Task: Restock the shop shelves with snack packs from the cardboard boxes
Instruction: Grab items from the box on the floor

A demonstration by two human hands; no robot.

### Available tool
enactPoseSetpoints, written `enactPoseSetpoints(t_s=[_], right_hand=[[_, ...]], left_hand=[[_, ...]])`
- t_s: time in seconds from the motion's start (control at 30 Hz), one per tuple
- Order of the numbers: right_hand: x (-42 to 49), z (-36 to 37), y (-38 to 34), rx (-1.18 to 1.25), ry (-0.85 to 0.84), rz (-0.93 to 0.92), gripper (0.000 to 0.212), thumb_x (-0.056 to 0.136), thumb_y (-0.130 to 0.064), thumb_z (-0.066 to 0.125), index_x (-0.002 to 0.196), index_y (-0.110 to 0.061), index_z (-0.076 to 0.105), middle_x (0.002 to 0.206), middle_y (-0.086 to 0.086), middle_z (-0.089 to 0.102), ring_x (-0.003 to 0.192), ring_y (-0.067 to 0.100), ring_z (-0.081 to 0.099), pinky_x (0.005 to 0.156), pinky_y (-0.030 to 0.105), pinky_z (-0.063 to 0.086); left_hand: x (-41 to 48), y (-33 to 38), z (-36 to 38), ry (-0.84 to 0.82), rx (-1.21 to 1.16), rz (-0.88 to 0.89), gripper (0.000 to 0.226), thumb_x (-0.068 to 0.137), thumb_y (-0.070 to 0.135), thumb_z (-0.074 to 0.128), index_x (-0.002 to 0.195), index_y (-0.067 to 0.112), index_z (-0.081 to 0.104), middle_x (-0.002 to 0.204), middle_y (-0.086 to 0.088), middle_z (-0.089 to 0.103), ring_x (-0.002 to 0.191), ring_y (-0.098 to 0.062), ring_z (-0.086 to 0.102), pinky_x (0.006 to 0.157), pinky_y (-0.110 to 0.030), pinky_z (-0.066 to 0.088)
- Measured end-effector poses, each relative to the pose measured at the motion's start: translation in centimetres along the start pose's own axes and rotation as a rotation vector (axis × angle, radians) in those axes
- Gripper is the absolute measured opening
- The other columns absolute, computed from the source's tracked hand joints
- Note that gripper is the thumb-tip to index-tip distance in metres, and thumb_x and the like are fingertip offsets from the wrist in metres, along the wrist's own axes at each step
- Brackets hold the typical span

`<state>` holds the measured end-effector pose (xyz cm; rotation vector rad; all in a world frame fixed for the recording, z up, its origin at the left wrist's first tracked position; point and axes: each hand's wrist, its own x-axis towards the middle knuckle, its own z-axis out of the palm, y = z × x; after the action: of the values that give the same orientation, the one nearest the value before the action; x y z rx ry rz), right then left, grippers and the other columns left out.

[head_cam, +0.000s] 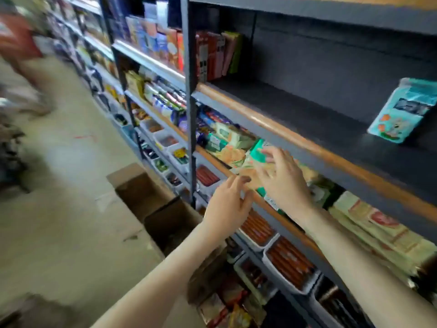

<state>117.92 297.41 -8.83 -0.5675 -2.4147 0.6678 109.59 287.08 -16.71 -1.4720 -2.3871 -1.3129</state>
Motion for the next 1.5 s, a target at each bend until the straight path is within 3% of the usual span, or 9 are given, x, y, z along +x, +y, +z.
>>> enactPoseSetpoints(t_s=[0.17, 0.3, 0.63, 0.77, 0.87, 1.0, 1.17, 1.33, 1.5], right_hand=[[-10.2, 12.4, -8.0, 0.075, -0.585, -0.142, 0.046, 0.092, -0.017, 0.06, 0.135, -0.013, 0.046, 0.133, 0.007, 0.048, 0.121, 0.023, 0.048, 0.091, 0.026, 0.036], [-19.4, 20.9, -15.4, 0.169, -0.978, -0.232, 0.053, 0.095, -0.021, 0.057, 0.143, -0.015, 0.036, 0.145, 0.002, 0.038, 0.132, 0.017, 0.039, 0.108, 0.026, 0.033], [-37.4, 35.6, -26.2, 0.19, -1.408, -0.198, 0.06, 0.092, -0.014, 0.059, 0.146, -0.01, 0.032, 0.142, 0.003, 0.041, 0.133, 0.02, 0.041, 0.105, 0.024, 0.034], [-43.1, 39.8, -27.4, 0.212, -1.435, -0.102, 0.051, 0.09, -0.004, 0.052, 0.136, -0.021, 0.037, 0.122, -0.005, 0.045, 0.125, 0.017, 0.046, 0.092, 0.01, 0.033], [-46.2, 42.7, -27.0, 0.17, -1.442, -0.004, 0.064, 0.084, -0.007, 0.053, 0.143, -0.02, 0.032, 0.131, 0.01, 0.047, 0.127, 0.028, 0.047, 0.104, 0.03, 0.04], [-47.8, 44.4, -26.3, -0.021, -1.484, 0.011, 0.088, 0.091, -0.018, 0.059, 0.153, -0.012, -0.003, 0.159, 0.012, 0.005, 0.146, 0.029, 0.012, 0.117, 0.032, 0.012], [-49.2, 45.8, -25.8, -0.129, -1.539, -0.04, 0.094, 0.094, -0.031, 0.056, 0.151, -0.022, -0.019, 0.157, 0.017, -0.022, 0.146, 0.035, -0.013, 0.118, 0.04, 0.002], [-49.6, 46.1, -25.6, -0.054, -1.493, -0.005, 0.093, 0.093, -0.045, 0.055, 0.151, -0.028, -0.016, 0.159, 0.008, -0.021, 0.146, 0.031, -0.015, 0.119, 0.042, 0.001], [-49.2, 44.8, -26.0, 0.131, -1.454, 0.013, 0.095, 0.089, -0.041, 0.063, 0.153, -0.031, -0.007, 0.161, -0.002, -0.004, 0.147, 0.024, 0.004, 0.119, 0.042, 0.011]], left_hand=[[-22.4, -6.9, -6.9, 0.004, 0.169, -0.503, 0.032, 0.096, 0.019, 0.049, 0.126, 0.011, 0.056, 0.121, -0.007, 0.06, 0.108, -0.024, 0.058, 0.094, -0.03, 0.043], [-38.8, -8.9, -12.3, 0.063, 0.257, -0.88, 0.033, 0.091, 0.011, 0.055, 0.124, 0.006, 0.057, 0.119, -0.011, 0.06, 0.112, -0.027, 0.057, 0.094, -0.028, 0.038], [-61.5, -12.9, -18.9, 0.14, 0.331, -1.59, 0.039, 0.1, 0.034, 0.039, 0.132, 0.013, 0.048, 0.13, -0.014, 0.05, 0.117, -0.033, 0.051, 0.096, -0.04, 0.043], [-65.1, -16.8, -19.5, 0.097, 0.206, -1.67, 0.054, 0.097, 0.043, 0.042, 0.144, 0.017, 0.036, 0.135, -0.016, 0.043, 0.124, -0.035, 0.045, 0.102, -0.039, 0.04], [-66.3, -19.7, -19.2, 0.088, 0.095, -1.725, 0.061, 0.095, 0.05, 0.044, 0.146, 0.019, 0.032, 0.137, -0.018, 0.039, 0.127, -0.038, 0.041, 0.104, -0.039, 0.035], [-67.2, -22.5, -18.3, 0.055, -0.069, -1.738, 0.083, 0.09, 0.052, 0.055, 0.153, 0.023, 0.01, 0.148, -0.019, 0.027, 0.134, -0.037, 0.035, 0.109, -0.041, 0.034], [-67.4, -23.2, -18.3, 0.045, -0.106, -1.736, 0.107, 0.079, 0.058, 0.068, 0.151, 0.039, -0.008, 0.135, -0.018, 0.037, 0.121, -0.039, 0.048, 0.1, -0.042, 0.042], [-67.5, -22.5, -20.4, 0.08, -0.136, -1.661, 0.102, 0.08, 0.053, 0.07, 0.151, 0.042, -0.004, 0.133, -0.009, 0.059, 0.11, -0.029, 0.063, 0.082, -0.03, 0.048], [-66.7, -19.8, -23.0, 0.245, -0.148, -1.491, 0.098, 0.08, 0.039, 0.075, 0.148, 0.047, 0.004, 0.138, -0.001, 0.053, 0.117, -0.023, 0.058, 0.088, -0.031, 0.049]])
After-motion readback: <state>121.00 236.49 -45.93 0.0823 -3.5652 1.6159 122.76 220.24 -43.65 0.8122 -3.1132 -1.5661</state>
